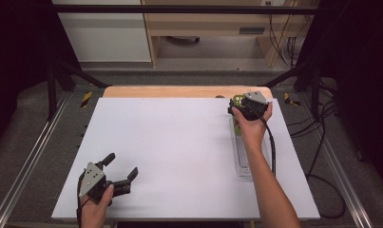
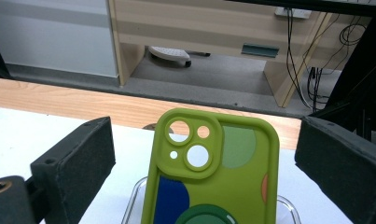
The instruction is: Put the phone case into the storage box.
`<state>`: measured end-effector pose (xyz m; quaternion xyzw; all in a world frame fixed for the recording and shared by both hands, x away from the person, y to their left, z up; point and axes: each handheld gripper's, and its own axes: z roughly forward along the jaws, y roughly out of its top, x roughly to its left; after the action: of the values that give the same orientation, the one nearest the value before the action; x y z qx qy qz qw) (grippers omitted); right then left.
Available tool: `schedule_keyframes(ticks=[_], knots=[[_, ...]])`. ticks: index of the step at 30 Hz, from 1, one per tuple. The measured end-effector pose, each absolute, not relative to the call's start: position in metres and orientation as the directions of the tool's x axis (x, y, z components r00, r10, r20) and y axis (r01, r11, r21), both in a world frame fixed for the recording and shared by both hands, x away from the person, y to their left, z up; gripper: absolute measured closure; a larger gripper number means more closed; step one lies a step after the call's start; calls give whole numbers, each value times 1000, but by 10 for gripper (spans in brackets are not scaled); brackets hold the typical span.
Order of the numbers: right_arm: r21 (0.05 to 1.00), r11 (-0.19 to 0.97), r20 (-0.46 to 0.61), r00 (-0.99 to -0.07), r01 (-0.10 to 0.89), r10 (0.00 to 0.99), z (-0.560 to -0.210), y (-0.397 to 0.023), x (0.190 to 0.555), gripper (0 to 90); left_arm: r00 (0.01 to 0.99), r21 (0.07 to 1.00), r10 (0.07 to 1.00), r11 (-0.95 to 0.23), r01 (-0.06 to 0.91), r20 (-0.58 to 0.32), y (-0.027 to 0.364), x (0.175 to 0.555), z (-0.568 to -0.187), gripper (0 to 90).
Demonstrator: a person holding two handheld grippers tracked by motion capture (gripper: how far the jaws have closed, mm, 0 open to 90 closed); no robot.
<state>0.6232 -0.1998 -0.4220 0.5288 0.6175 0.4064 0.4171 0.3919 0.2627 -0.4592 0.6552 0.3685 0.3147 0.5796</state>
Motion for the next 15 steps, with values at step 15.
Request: schedule_keyframes(ticks=[15], knots=[[933, 199, -177, -100, 299, 979, -416, -197, 618, 55, 526, 992, 851, -55, 115, -13, 264, 391, -458, 16]])
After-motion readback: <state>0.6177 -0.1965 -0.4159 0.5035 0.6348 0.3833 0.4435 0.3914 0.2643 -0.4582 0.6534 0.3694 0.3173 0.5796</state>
